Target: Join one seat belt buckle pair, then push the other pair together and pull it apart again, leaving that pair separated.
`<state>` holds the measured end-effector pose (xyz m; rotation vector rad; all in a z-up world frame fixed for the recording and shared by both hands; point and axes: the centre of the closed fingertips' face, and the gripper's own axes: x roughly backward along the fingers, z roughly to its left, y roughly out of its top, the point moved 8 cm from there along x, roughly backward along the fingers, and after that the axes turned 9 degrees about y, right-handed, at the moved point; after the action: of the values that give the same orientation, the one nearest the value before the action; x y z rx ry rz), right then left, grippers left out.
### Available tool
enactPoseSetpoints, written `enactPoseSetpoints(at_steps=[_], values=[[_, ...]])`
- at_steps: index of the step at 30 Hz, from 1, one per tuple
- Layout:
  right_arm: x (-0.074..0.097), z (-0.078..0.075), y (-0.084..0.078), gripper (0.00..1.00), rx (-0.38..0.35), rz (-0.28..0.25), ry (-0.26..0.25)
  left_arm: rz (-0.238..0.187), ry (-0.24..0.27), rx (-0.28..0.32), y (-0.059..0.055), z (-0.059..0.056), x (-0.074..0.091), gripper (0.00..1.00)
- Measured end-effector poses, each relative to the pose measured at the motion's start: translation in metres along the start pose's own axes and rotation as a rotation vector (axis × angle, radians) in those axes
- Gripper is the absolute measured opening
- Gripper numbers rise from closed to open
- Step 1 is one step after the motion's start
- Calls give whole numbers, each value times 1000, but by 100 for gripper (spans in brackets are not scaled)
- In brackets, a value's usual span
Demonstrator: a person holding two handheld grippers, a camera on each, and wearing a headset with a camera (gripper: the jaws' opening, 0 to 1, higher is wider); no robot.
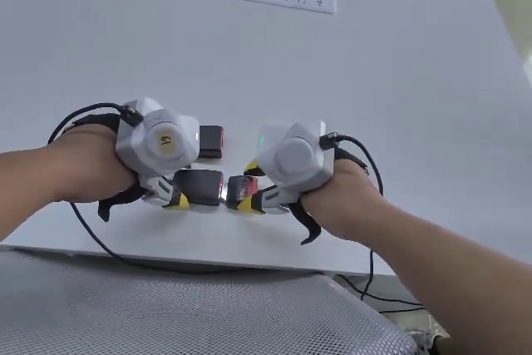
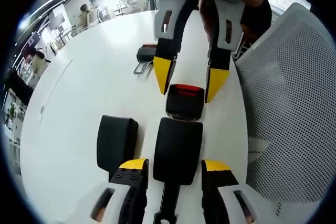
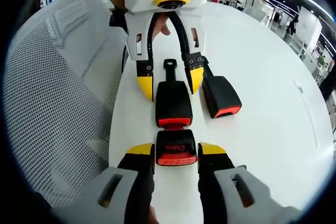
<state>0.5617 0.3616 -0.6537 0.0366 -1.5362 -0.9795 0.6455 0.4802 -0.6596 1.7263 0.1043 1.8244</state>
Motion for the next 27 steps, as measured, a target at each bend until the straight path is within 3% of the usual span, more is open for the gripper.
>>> enactPoseSetpoints(at_steps=[7, 13, 27], values=[[16, -2, 7, 30, 0, -35, -27, -40, 35, -15, 15, 8, 17, 42], [30, -14, -2, 30, -19, -37, -59, -68, 56, 8, 24, 21, 23, 43], [66, -53, -47, 30, -70, 12, -135, -46, 84, 32, 17, 53, 12, 44]])
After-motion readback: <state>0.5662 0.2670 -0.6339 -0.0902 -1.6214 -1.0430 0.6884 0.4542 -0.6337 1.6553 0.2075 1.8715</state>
